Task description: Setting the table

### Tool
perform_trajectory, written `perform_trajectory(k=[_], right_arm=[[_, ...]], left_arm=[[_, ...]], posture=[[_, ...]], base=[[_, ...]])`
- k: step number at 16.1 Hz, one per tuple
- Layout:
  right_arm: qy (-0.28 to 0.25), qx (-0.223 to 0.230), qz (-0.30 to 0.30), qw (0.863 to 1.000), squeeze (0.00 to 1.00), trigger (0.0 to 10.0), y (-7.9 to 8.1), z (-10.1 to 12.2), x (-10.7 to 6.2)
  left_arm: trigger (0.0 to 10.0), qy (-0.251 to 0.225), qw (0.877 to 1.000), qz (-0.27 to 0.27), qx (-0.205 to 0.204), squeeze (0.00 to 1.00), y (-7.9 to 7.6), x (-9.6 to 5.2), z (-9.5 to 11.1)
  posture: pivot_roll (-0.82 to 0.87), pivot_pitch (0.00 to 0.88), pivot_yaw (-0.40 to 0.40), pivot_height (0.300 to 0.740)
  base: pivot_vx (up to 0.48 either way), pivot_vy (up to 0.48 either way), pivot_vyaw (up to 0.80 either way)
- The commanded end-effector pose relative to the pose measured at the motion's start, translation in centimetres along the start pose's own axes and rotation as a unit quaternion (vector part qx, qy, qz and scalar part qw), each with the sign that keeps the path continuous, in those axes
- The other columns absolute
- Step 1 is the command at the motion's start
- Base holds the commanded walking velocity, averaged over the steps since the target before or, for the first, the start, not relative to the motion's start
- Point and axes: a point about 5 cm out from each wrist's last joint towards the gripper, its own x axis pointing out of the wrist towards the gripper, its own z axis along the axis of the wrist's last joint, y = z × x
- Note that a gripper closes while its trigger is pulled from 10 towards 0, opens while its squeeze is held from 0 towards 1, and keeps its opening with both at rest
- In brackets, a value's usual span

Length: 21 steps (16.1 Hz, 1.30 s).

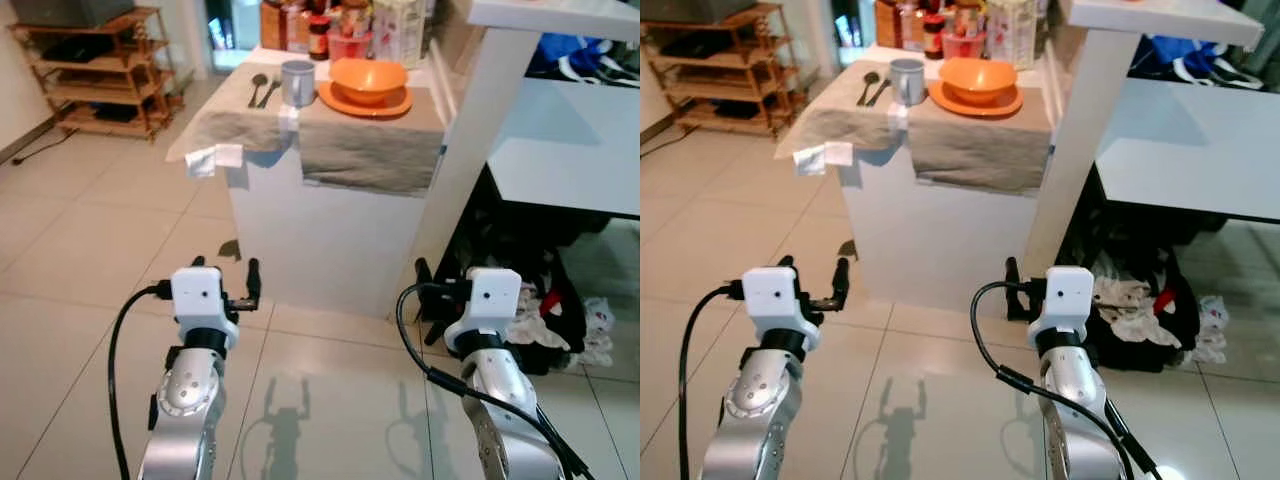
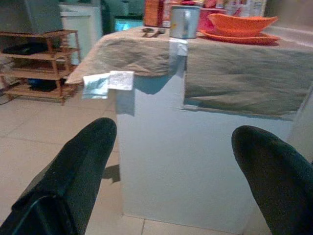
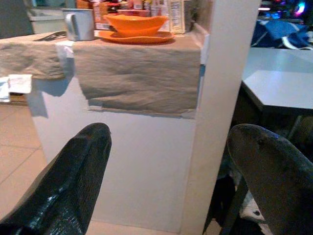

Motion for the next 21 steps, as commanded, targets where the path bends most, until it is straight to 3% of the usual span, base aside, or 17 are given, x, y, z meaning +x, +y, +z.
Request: perform_trajectory(k=[1,5,21], right_arm=[[0.029,-0.017,0.069,0.997,0.0,10.0,1.74,0.38,5.68],[0.03,-0.018,0.069,0.997,0.0,10.0,1.74,0.32,5.75],[0.031,-0.019,0.074,0.997,0.0,10.0,2.04,0.17,5.9]], left_arm=[[10.0,-0.016,0.992,-0.125,0.031,0.0,-2.07,5.03,2.79],[10.0,-0.026,0.991,-0.125,0.03,0.0,-2.09,5.12,3.11],[10.0,-0.04,0.985,-0.162,0.038,0.0,-2.98,5.1,3.59]], posture=[[-0.03,0.0,0.076,0.74],[-0.03,0.0,0.076,0.74],[-0.02,0.0,0.079,0.74]], base=[[0.401,0.266,0.0],[0.398,0.269,0.0],[0.442,0.0,0.0]])
